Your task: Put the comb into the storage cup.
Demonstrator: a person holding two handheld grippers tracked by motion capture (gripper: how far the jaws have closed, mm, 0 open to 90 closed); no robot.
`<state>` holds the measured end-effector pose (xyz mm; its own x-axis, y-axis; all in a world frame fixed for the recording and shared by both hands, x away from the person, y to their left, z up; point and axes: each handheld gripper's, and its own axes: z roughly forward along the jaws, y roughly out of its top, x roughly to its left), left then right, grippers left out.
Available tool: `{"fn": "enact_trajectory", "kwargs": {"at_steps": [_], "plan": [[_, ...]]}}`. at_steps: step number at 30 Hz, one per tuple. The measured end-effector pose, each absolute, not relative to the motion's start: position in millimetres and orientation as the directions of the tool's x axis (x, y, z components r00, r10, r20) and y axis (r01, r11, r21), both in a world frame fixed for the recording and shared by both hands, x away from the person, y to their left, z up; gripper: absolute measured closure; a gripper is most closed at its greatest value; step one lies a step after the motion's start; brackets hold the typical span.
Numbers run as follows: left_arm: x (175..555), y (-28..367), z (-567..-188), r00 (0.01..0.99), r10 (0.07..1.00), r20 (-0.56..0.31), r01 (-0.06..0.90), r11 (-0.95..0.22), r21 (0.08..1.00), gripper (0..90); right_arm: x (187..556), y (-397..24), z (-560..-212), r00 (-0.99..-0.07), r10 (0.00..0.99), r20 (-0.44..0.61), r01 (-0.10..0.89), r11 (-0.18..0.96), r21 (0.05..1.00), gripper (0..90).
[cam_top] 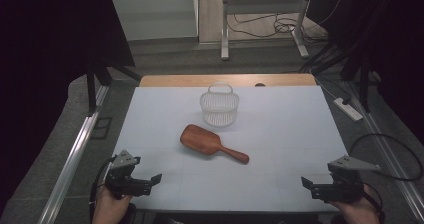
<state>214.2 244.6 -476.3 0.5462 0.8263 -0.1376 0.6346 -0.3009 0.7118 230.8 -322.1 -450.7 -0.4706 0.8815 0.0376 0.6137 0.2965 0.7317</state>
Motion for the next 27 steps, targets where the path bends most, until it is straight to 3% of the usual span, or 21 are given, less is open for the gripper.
{"fn": "enact_trajectory", "kwargs": {"at_steps": [27], "plan": [[218.9,243.4,-476.5,0.536,0.828,-0.162,0.666,-0.297,0.684,0.0,232.7,-321.3,-451.8,-0.488,0.871,0.05,0.625,0.308,0.718,0.0]]}}
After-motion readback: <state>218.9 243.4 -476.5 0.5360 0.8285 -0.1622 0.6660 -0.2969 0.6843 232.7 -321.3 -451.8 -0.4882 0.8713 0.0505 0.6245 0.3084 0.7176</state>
